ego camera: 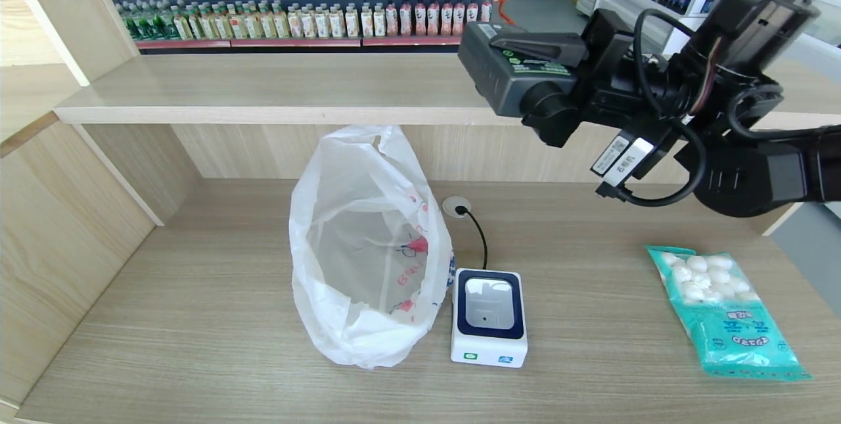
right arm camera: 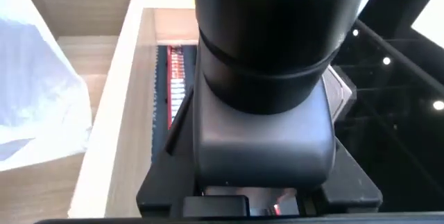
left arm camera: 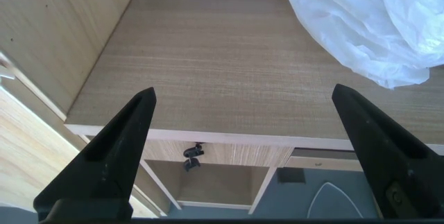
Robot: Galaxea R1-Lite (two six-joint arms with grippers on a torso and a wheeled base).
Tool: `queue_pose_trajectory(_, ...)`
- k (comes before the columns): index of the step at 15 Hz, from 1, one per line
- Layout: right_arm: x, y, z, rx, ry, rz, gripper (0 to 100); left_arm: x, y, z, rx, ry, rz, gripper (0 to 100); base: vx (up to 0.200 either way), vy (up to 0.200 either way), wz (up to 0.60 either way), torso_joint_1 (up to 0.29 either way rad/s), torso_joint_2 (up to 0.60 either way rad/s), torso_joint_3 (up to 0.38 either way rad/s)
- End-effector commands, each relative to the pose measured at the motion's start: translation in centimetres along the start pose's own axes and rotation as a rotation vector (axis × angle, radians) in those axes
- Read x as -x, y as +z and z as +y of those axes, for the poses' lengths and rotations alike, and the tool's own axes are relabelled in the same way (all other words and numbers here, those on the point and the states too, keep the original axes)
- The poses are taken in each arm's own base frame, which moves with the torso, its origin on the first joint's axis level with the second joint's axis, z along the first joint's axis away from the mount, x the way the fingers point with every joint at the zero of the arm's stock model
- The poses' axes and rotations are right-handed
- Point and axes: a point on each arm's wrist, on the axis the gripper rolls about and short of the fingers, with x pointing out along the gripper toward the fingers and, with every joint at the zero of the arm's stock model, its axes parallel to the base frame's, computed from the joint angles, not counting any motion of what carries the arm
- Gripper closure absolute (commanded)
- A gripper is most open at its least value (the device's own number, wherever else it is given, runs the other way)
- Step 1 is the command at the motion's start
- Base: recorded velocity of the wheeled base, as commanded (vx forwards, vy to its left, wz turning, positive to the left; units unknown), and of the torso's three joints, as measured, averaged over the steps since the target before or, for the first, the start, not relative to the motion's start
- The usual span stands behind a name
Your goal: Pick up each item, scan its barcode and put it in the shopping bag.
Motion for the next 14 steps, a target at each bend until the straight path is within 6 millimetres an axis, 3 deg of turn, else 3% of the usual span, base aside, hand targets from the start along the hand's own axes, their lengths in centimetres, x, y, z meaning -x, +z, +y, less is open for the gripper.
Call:
queue_pose_trajectory(1,-1.4,0.5,-0.3,0.022,-0.001,-0.055,100,0.0,0.0,0.0,0.000,0.001,0.000,0,0.000,0.000,0.00,0.000,0.00,0.000)
queue_pose_trajectory(4,-0.9,0.7,-1.9,0.161,-0.025,-0.020,100,0.0,0.0,0.0,0.000,0.001,0.000,0,0.000,0.000,0.00,0.000,0.00,0.000)
queue_pose_trajectory(8,1.5,1.8,-4.7,0.520,-0.082,0.056,100,0.0,0.0,0.0,0.000,0.001,0.000,0,0.000,0.000,0.00,0.000,0.00,0.000)
queue_pose_trajectory(14,0.9,5.4,-2.8,0.600,-0.092,-0.080,100,0.0,0.0,0.0,0.000,0.001,0.002,0,0.000,0.000,0.00,0.000,0.00,0.000)
